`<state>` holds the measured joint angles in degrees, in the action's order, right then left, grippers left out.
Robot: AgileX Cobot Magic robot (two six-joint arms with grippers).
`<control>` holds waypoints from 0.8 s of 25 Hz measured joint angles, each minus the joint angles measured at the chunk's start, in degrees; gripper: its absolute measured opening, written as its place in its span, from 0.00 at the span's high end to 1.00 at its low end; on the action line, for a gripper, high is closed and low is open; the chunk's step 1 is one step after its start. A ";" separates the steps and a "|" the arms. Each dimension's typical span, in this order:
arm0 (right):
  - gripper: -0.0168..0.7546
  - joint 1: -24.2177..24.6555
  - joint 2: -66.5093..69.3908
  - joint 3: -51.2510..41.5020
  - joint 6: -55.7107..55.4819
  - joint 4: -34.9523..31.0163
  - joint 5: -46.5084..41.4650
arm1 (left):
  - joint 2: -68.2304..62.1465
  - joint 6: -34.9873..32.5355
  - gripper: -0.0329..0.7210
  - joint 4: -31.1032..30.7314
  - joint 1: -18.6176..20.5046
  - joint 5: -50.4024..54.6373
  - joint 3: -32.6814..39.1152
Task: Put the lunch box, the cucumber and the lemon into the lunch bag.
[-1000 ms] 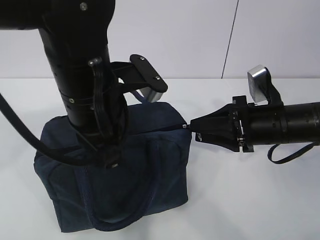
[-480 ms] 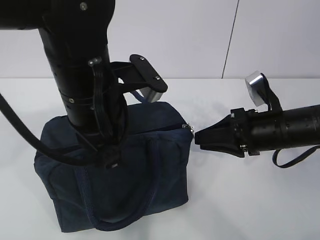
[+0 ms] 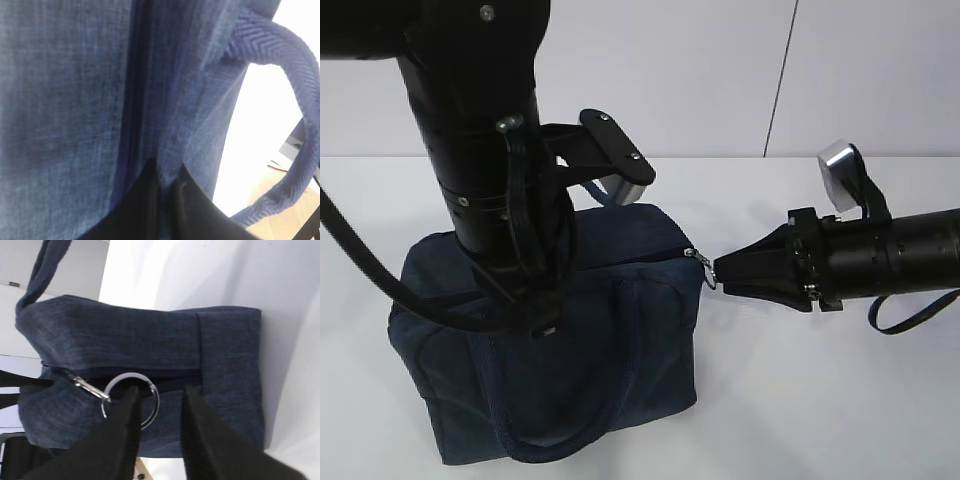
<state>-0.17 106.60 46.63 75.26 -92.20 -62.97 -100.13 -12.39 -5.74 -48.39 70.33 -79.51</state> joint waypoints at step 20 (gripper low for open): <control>0.46 -2.77 -7.37 0.00 8.89 11.83 6.17 | 0.00 -0.22 0.95 0.23 0.00 0.00 0.00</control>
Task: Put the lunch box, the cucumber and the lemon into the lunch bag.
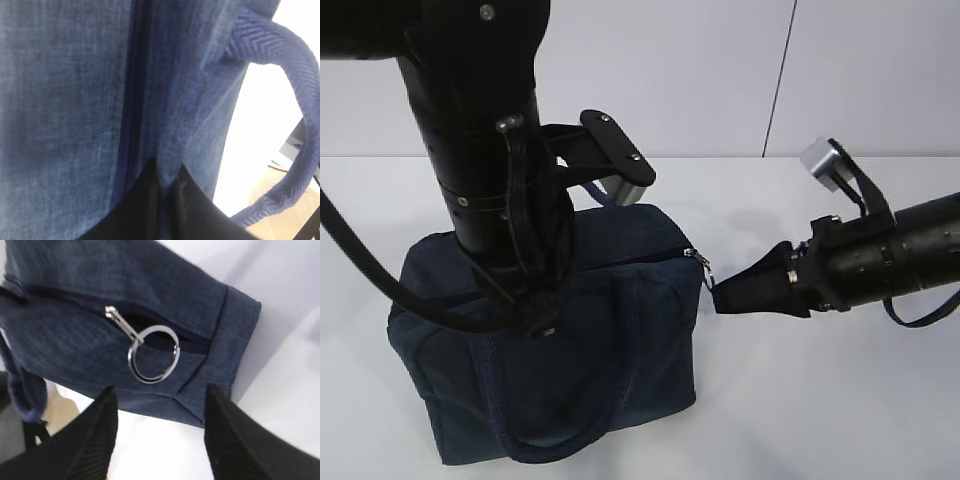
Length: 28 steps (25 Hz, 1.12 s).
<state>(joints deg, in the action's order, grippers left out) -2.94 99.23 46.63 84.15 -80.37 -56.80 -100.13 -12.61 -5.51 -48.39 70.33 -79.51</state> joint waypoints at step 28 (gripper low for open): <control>0.58 -5.09 -0.32 0.00 16.80 -8.53 7.54 | 0.00 -0.13 0.95 -0.41 0.00 0.00 0.00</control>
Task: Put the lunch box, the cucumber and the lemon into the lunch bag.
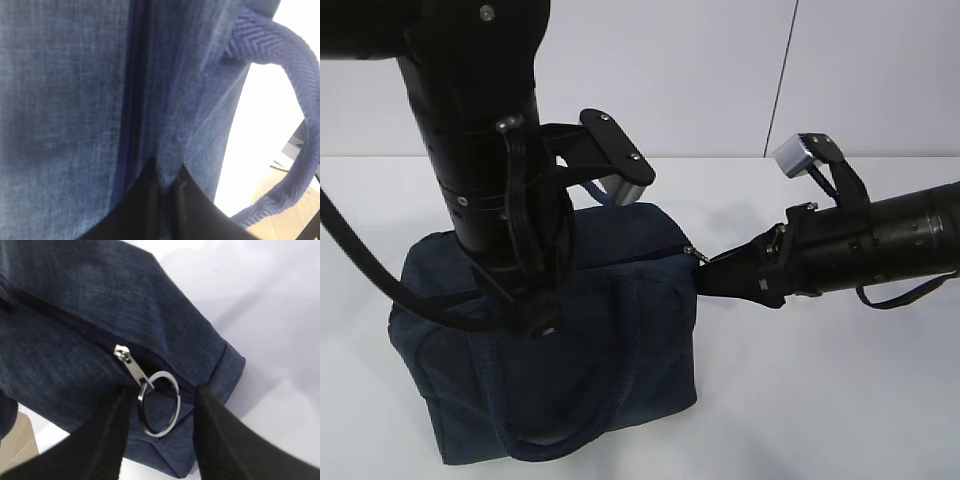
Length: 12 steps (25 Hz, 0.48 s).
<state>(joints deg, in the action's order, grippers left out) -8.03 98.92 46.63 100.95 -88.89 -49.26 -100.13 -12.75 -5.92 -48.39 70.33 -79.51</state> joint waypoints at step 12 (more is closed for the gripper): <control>0.77 0.00 0.00 0.00 1.20 -0.26 0.42 | 0.00 0.00 0.95 -0.02 0.00 0.00 0.00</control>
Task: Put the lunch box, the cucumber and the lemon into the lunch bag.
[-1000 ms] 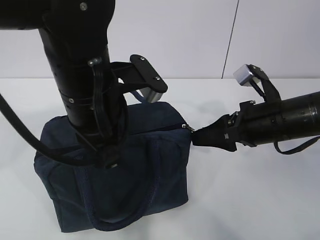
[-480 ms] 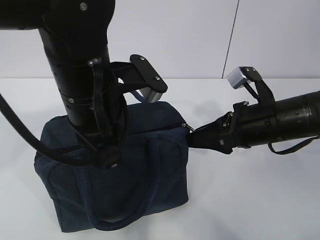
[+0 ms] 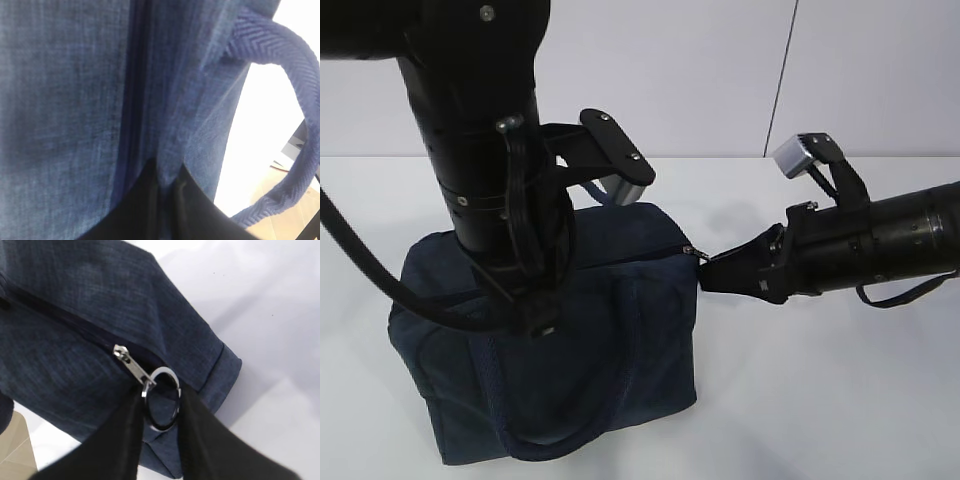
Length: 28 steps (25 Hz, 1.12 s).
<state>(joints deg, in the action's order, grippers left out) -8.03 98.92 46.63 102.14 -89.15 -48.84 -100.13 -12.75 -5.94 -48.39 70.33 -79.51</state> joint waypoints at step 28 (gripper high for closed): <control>1.00 -0.13 0.00 0.00 0.00 -0.71 0.27 | -0.22 1.65 0.51 5.27 0.00 0.70 -10.14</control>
<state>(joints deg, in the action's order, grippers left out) -8.16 98.92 46.63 102.14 -89.86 -48.56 -100.34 -11.10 -0.67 -48.39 71.02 -89.65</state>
